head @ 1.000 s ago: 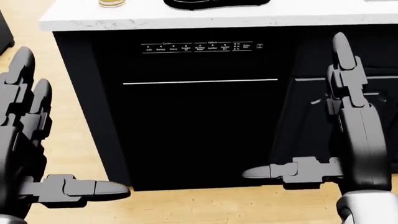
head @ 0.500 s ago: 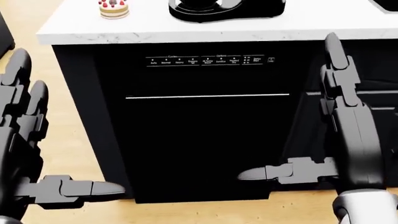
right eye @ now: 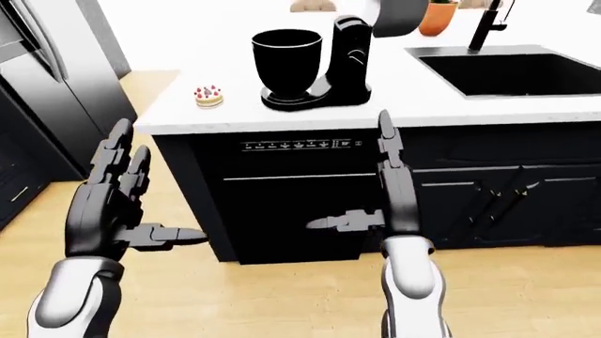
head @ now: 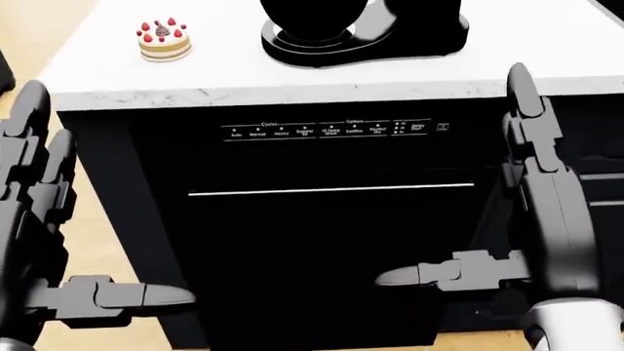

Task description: Place the cake in the stand mixer bowl.

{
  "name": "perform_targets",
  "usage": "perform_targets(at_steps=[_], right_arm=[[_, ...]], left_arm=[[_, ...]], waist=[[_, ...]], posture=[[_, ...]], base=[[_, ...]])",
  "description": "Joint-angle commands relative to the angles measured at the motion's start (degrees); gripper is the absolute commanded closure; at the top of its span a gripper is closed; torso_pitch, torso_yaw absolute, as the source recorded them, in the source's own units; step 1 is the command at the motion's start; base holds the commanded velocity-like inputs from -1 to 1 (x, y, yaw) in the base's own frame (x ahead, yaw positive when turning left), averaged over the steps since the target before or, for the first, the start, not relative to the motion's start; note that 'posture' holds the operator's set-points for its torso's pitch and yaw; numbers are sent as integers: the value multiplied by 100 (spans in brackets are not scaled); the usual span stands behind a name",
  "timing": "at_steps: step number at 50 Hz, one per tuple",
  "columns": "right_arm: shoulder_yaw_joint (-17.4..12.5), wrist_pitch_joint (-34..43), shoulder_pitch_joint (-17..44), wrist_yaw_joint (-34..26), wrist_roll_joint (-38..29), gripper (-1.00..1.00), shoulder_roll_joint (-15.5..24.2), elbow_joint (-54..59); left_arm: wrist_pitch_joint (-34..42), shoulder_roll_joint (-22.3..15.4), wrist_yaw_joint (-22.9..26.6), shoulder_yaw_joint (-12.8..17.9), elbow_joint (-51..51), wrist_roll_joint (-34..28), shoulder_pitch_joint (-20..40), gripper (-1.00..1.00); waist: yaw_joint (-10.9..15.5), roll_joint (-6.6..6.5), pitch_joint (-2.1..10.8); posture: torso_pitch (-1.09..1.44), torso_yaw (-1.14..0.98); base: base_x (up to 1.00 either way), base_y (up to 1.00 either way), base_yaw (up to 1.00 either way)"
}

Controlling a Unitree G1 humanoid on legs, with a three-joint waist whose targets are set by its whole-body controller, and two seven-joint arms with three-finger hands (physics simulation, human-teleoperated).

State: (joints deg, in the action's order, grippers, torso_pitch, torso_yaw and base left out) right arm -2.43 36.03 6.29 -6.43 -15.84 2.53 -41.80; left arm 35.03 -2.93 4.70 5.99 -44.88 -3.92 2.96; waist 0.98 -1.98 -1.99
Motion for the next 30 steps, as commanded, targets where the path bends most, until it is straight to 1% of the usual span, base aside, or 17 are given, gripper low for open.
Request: perform_targets(at_steps=[1, 4, 5, 6, 8, 9, 10, 12, 16, 18, 19, 20, 21, 22, 23, 26, 30], right_arm=[[-53, -205, 99, 58, -19, -100, 35, -207], [-40, -182, 69, 63, -33, -100, 30, -264], [-46, -183, 68, 61, -31, -100, 32, -267], [-57, -185, 63, 57, -27, -100, 36, -272], [-64, -149, 48, 52, -36, -100, 38, -330], [-56, -126, 52, 51, -47, -100, 39, -356], [-54, -125, 49, 52, -49, -100, 37, -361], [-50, -107, 48, 49, -63, -100, 39, -385], [-47, -81, 44, 46, -78, -100, 38, -427], [-59, -72, 47, 41, -77, -100, 38, -441], [-55, -64, 49, 40, -79, -100, 36, -451], [-59, -65, 46, 40, -77, -100, 35, -451], [-60, -57, 50, 40, -80, -100, 36, -456], [-63, -59, 50, 41, -78, -100, 36, -455], [-74, -75, 51, 44, -69, -100, 36, -441], [-104, -88, 46, 46, -60, -100, 47, -433], [-160, -64, 3, 44, -38, -100, 53, -513]], left_arm=[[-120, -12, 15, -29, -227, 22, 125, -100], [-294, 17, 16, -25, -166, 39, 15, -100], [-393, 27, 7, -60, -112, 18, -28, -100], [-93, -9, 22, -31, -293, 23, 100, -100], [-328, 17, 19, -34, -184, 21, -17, -100], [-323, 22, 22, -39, -210, 23, -31, -100], [-346, 29, 22, -45, -205, 22, -49, -100], [-360, 29, 23, -53, -187, 11, -50, -100], [-258, 17, 46, -13, -272, 43, -23, -100], [-123, -12, 37, 21, -286, 47, 94, -100], [-68, -14, 34, 3, -343, 40, 101, -100], [-93, -14, 32, 4, -325, 38, 95, -100], [-113, -18, 38, 25, -299, 47, 93, -100], [-104, -18, 39, 33, -306, 54, 101, -100], [-89, -21, 37, 22, -328, 47, 100, -100], [-100, -14, 35, 27, -330, 57, 86, -100], [-29, -16, 33, 23, -412, 53, 85, -100]], waist=[[-3, -3, 37], [43, 232, 37], [51, 352, 65], [43, 528, 125], [-37, 454, 76], [-30, 509, 21], [-93, 484, 19], [-110, 405, 40], [-158, 186, -32], [-185, -12, -2], [-195, -169, 65], [-170, -393, 156], [-104, -132, 61], [-134, -257, 27], [-70, -236, 38], [-29, -119, 74], [33, 137, 29]], posture=[[0, 0], [0, 0], [0, 0], [0, 0], [0, 0], [0, 0], [0, 0], [0, 0], [0, 0], [0, 0], [0, 0], [0, 0], [0, 0], [0, 0], [0, 0], [0, 0], [0, 0]], base=[[30, 0, 0], [30, 0, 0], [30, 0, 0], [30, 0, 0], [30, 0, 0], [31, 0, 0], [31, 0, 0], [30, 0, 0], [31, 0, 0], [30, 0, 0], [30, 0, 0], [30, 0, 0], [30, 0, 0], [29, 0, 0], [30, 0, 0], [30, 0, 0], [30, 0, 0]])
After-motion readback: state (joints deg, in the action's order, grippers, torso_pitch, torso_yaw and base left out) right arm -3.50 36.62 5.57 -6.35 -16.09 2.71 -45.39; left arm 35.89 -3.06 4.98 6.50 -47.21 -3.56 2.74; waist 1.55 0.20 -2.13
